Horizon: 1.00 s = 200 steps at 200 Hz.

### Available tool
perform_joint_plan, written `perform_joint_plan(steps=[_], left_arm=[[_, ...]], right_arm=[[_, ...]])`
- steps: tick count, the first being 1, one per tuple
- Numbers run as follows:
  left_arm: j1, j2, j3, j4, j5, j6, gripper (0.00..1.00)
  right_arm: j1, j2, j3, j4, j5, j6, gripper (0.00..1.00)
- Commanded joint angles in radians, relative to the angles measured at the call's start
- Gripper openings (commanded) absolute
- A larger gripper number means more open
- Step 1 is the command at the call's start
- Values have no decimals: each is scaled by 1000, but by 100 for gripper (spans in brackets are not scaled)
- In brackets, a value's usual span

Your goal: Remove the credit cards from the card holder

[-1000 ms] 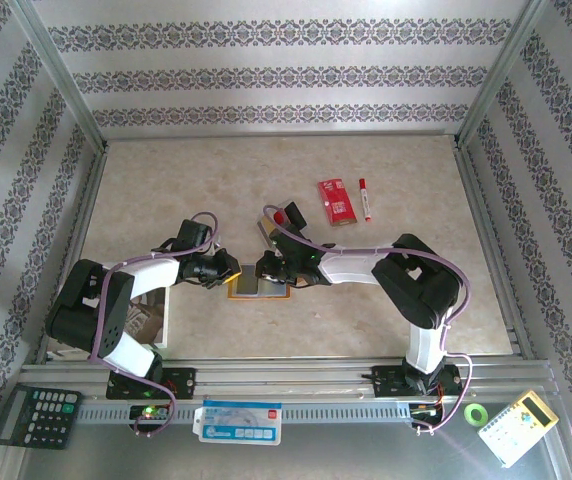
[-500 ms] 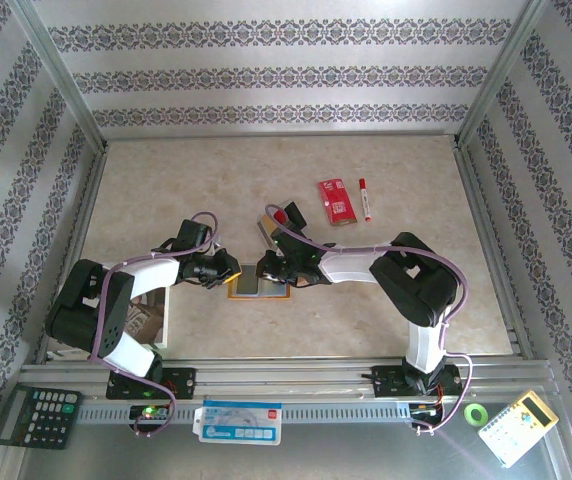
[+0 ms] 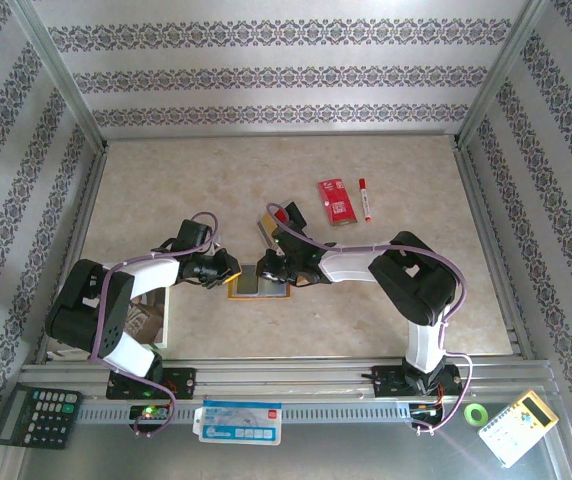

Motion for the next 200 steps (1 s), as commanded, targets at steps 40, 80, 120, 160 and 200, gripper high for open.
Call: perform_joint_plan(steps=[40, 80, 120, 160, 200], left_arm=[[-12, -7, -9, -45, -19, 5, 17], [-12, -42, 75, -179, -55, 90, 25], [-12, -33, 103, -183, -5, 120, 23], [-13, -56, 113, -182, 27, 131, 18], [-24, -22, 93, -122, 83, 112, 17]], right_arm=[[-7, 7, -24, 45, -6, 10, 4], [-18, -18, -65, 30, 20, -7, 3], [-22, -28, -78, 41, 23, -3, 3], [-22, -23, -68, 46, 14, -3, 3], [-21, -23, -64, 43, 16, -8, 3]])
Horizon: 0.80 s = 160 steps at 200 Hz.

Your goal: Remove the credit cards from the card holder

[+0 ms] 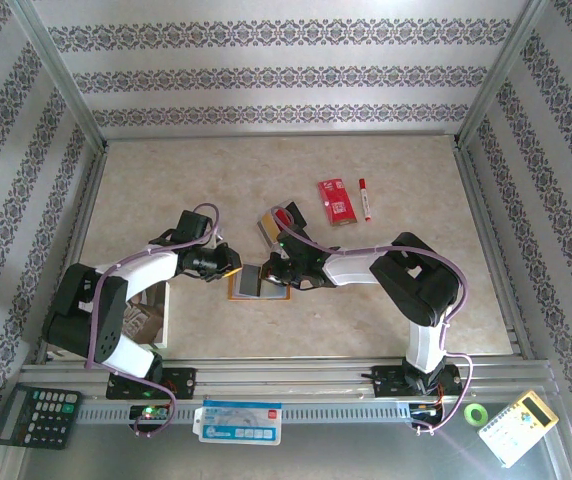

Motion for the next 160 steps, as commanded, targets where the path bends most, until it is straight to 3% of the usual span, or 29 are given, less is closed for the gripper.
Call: perform_joint_plan(steps=[1, 78, 130, 160], left_arm=[[-22, 13, 0, 25, 52, 9, 17], [-25, 89, -5, -11, -44, 40, 17], [-23, 109, -8, -29, -79, 58, 16], [-24, 111, -16, -23, -86, 53, 16]], right_arm=[[-10, -10, -3, -6, 17, -20, 2], [-15, -55, -20, 14, 30, -33, 3], [-8, -14, -31, 81, -10, 27, 21], [-9, -25, -50, 90, 8, 36, 25]])
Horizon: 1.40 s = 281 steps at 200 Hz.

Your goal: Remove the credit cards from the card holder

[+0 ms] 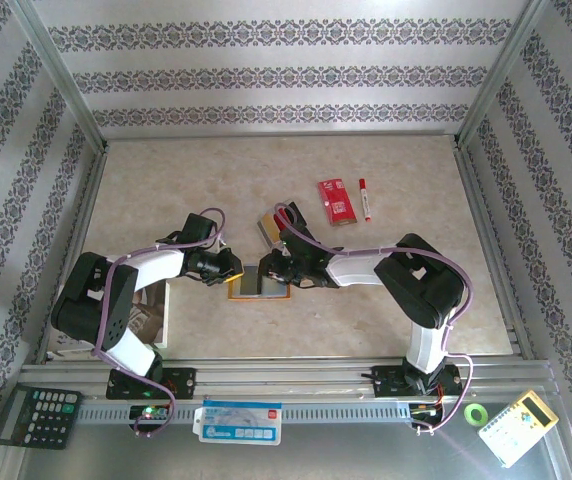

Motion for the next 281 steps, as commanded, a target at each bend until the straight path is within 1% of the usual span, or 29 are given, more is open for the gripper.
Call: perform_joint_plan(steps=[1, 93, 143, 177, 208, 229, 254, 281], left_arm=[[-13, 29, -17, -33, -60, 22, 16], [-12, 27, -17, -26, -52, 17, 16], [-12, 25, -28, -22, -61, 6, 16], [-12, 13, -29, -28, -73, 5, 17], [-13, 6, -19, -42, -95, -7, 24], [-11, -3, -6, -41, -81, -31, 31], [-11, -24, 6, 11, -57, -61, 37], [-12, -59, 32, 72, -20, -106, 44]], right_arm=[[-4, 4, -22, 29, 6, 18, 25], [2, 47, 7, 40, -40, 20, 22], [2, 51, 6, 63, -46, 20, 14], [-4, 24, -20, 60, -11, 13, 8], [-17, -46, -82, 41, 38, -17, 3], [-26, -104, -146, 49, 72, -37, 1], [-48, -160, -190, 72, 73, -94, 0], [-73, -241, -223, 118, 46, -145, 0]])
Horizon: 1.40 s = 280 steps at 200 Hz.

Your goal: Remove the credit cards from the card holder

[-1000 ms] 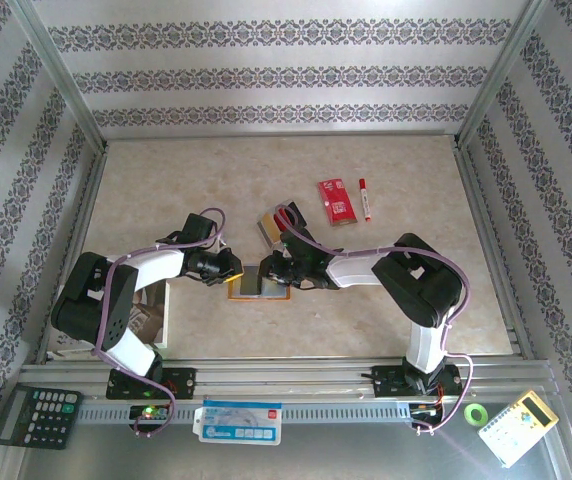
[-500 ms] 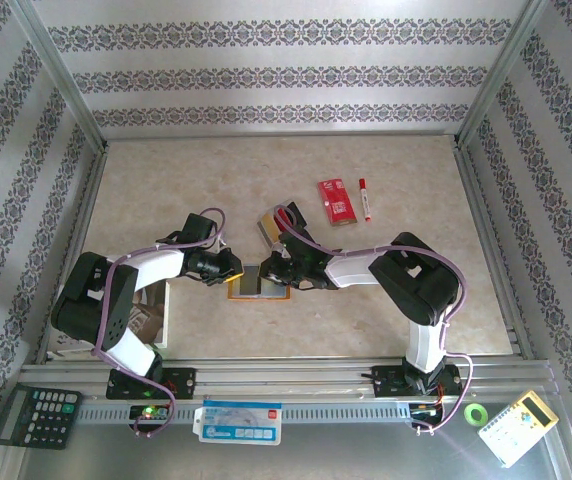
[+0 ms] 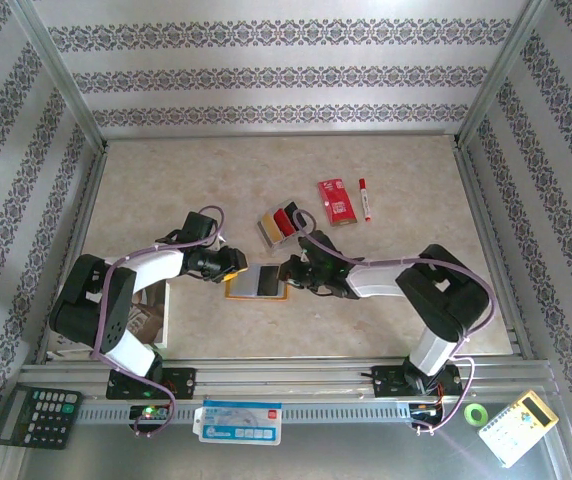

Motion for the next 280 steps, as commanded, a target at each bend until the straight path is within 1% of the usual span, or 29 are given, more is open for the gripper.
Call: perform_joint_plan(steps=[1, 16, 35, 56, 66, 74, 85, 105, 125, 145, 161, 186, 205, 219, 260, 268, 280], left_arm=[[-7, -42, 22, 55, -12, -51, 44], [-7, -78, 22, 107, 4, -65, 54], [-7, -133, 24, 138, -6, -106, 62], [-7, -192, 11, 224, 24, -164, 76], [-6, -210, 5, 272, 46, -192, 83], [-7, -218, 5, 307, 72, -211, 87], [-6, -222, 9, 358, 117, -235, 90], [-8, -225, 5, 453, 190, -283, 90], [-9, -227, -10, 549, 226, -321, 89], [-12, -223, -14, 611, 258, -349, 88], [-20, -207, -10, 664, 294, -383, 84], [-29, -185, -23, 802, 323, -455, 73], [-32, -162, -15, 877, 340, -500, 58], [-34, -151, -12, 917, 348, -523, 49], [-38, -154, -13, 966, 342, -558, 8], [-39, -160, -17, 982, 336, -572, 0], [-38, -170, -23, 996, 317, -585, 0]], right_arm=[[-19, -81, -28, 59, 3, -82, 0], [-29, -128, -48, 85, -4, -115, 0], [-62, -177, -66, 127, -42, -123, 0], [-118, -216, -77, 215, -117, -105, 0], [-145, -223, -60, 235, -164, -98, 0], [-164, -226, -44, 243, -197, -91, 0], [-189, -227, -23, 270, -246, -69, 0], [-223, -221, 9, 328, -331, -16, 0], [-250, -212, 24, 400, -394, 47, 0], [-266, -199, 44, 464, -435, 102, 0], [-272, -193, 54, 498, -450, 148, 0], [-274, -188, 58, 546, -473, 196, 0], [-273, -193, 55, 564, -475, 215, 0], [-274, -198, 54, 579, -481, 223, 0], [-267, -199, 53, 600, -472, 248, 0], [-261, -198, 53, 603, -466, 255, 6], [-246, -194, 54, 610, -453, 269, 19]])
